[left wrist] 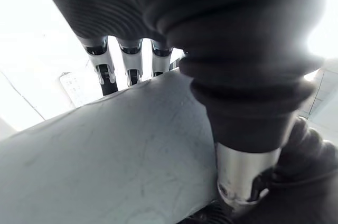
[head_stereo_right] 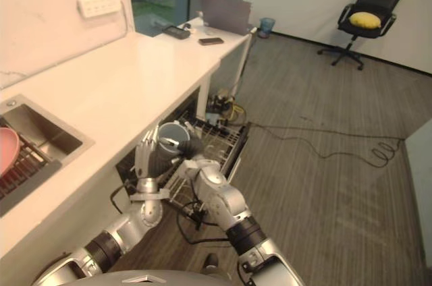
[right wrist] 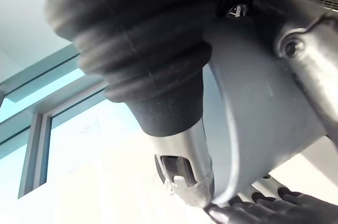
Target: Walk over to the sink, pick up the cup, carry it to the dishwasher, place the cup inside the dishwasher, then close the dishwasher door
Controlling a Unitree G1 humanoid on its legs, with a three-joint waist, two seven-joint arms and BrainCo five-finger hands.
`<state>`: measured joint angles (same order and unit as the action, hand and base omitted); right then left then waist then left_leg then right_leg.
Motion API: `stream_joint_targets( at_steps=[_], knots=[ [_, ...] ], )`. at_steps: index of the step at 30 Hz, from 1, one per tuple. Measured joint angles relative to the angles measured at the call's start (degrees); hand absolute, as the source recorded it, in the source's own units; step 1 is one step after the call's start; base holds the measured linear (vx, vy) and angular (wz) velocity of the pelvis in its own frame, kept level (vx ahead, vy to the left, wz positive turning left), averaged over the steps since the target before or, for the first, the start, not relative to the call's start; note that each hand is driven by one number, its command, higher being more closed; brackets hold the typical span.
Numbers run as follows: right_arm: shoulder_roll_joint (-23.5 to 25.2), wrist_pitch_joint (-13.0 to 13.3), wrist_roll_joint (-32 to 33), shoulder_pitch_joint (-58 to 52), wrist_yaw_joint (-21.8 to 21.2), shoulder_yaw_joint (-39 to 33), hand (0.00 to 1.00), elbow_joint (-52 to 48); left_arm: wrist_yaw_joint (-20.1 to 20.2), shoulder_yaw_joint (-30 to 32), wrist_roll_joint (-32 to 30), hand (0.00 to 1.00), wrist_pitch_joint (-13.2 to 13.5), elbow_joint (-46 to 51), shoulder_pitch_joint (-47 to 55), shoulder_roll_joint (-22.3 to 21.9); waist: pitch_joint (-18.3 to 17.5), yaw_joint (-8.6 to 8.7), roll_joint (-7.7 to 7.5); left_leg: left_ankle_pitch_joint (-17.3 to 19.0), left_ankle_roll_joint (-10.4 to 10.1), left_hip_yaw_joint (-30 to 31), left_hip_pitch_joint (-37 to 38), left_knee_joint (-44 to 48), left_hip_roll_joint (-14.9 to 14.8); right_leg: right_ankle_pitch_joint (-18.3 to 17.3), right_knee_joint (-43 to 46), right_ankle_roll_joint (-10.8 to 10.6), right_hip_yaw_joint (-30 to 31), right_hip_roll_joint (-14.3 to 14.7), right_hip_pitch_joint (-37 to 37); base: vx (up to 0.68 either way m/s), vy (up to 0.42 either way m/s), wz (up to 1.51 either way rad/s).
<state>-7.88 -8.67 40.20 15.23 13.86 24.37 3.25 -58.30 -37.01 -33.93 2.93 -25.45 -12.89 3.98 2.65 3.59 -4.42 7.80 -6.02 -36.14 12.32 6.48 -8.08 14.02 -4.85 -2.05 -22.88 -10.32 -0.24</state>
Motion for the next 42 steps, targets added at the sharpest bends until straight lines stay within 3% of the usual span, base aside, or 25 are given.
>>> stream_joint_targets(
  at_steps=[8,12,18,25,33,42],
  knots=[
    [0.6,3.68,0.52,-0.46,0.72,-0.23,0.0,-2.72,-1.1,2.67,0.12,1.0,0.06,0.0,-1.0,-0.13,0.2,-0.06,-0.05,0.05,-0.07,-0.7,0.76,-0.59,0.21,0.17,0.18,-0.29,0.56,0.43,0.07,0.01,0.004,-0.03],
    [0.64,7.01,1.15,-0.7,1.7,-0.55,0.0,-6.26,-1.61,5.08,1.53,1.0,0.68,-0.01,-1.0,-0.58,0.35,-0.13,0.15,0.0,-0.14,-1.41,1.15,-0.6,0.25,0.34,0.2,-0.43,1.11,0.72,-0.02,0.01,0.011,-0.07],
    [1.13,9.13,2.68,-4.86,1.62,-7.27,0.0,-12.04,-4.09,9.76,3.03,1.0,1.74,0.0,-0.99,-0.71,0.63,-0.22,0.5,0.06,-0.13,-2.09,1.87,-1.19,0.51,0.39,0.2,-0.51,1.91,0.87,0.03,-0.01,0.01,-0.06],
    [-1.27,7.18,5.23,-9.6,-1.58,-9.79,0.0,-14.06,-5.31,12.71,3.9,1.0,1.78,0.87,-0.99,-0.74,1.46,0.19,1.65,0.43,-0.09,-3.37,2.7,-1.68,0.54,0.4,0.2,-0.54,3.09,1.25,-0.07,-0.02,0.006,-0.09],
    [-1.82,3.47,5.08,-10.6,-5.29,-9.37,0.0,-14.05,-5.27,12.68,4.04,1.0,1.75,4.11,-0.99,-0.74,1.52,0.17,1.73,0.35,-0.37,-3.51,2.69,-1.68,0.3,0.39,0.2,-0.56,3.19,1.5,-0.17,0.0,0.0,0.0],
    [-2.3,3.24,2.57,-10.59,-5.72,-5.76,0.0,-13.29,-3.33,10.75,4.59,1.0,1.41,4.6,-0.99,-0.82,1.59,0.07,1.95,0.35,-0.34,-3.25,2.56,-1.68,0.27,0.37,0.2,-0.58,3.0,1.46,-0.16,0.0,0.0,0.0]
  ],
)
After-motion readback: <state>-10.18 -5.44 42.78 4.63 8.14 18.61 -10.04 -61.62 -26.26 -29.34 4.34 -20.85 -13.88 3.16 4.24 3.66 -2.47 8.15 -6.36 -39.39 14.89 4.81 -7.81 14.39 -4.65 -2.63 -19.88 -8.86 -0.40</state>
